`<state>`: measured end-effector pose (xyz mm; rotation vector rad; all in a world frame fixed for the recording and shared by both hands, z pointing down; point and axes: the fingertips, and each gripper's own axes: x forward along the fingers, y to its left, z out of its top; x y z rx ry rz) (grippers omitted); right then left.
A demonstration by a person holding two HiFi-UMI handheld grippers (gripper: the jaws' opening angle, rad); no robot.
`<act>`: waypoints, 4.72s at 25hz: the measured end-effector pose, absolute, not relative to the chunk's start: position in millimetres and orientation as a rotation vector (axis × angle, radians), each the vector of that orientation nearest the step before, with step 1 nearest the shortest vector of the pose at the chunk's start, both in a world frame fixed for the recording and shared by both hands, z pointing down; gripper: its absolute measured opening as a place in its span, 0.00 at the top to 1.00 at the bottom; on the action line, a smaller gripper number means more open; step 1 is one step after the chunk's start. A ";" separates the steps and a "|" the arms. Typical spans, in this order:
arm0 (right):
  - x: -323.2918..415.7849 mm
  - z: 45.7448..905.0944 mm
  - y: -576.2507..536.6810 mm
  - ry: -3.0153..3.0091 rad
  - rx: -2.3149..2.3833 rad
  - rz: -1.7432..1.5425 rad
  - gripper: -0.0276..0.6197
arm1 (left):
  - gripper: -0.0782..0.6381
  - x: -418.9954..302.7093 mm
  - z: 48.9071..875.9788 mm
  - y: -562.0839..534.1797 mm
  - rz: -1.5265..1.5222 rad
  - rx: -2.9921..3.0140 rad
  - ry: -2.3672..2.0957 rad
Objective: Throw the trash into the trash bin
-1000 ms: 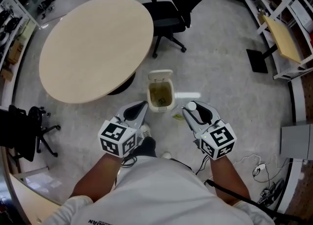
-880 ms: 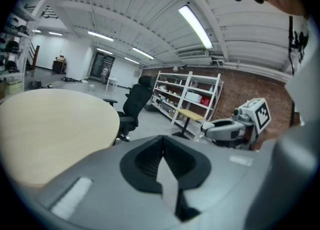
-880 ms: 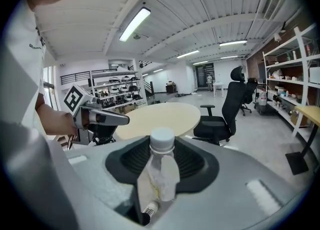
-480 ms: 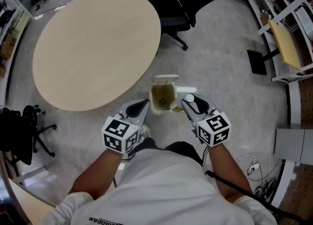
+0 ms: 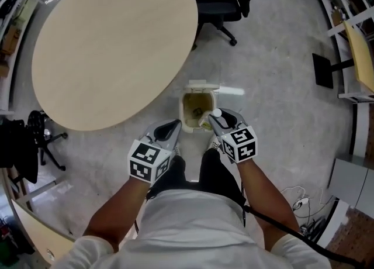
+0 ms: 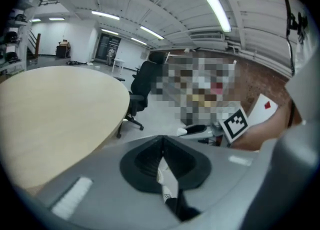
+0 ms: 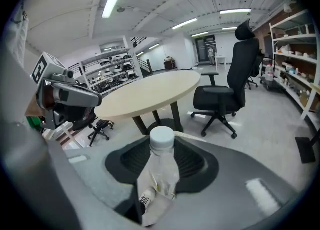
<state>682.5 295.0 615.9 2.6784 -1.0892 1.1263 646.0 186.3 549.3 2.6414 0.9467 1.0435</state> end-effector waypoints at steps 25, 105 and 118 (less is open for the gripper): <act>679.7 887.3 286.5 -1.069 2.379 1.666 0.73 | 0.88 636.8 775.9 214.9 1.596 2.464 0.789; 632.3 334.3 276.8 -0.998 3.083 0.454 0.95 | 0.88 649.9 351.2 184.1 0.441 2.713 1.358; 619.6 325.8 308.7 -1.154 3.034 0.394 0.95 | 0.88 624.2 361.3 208.3 0.478 2.796 1.182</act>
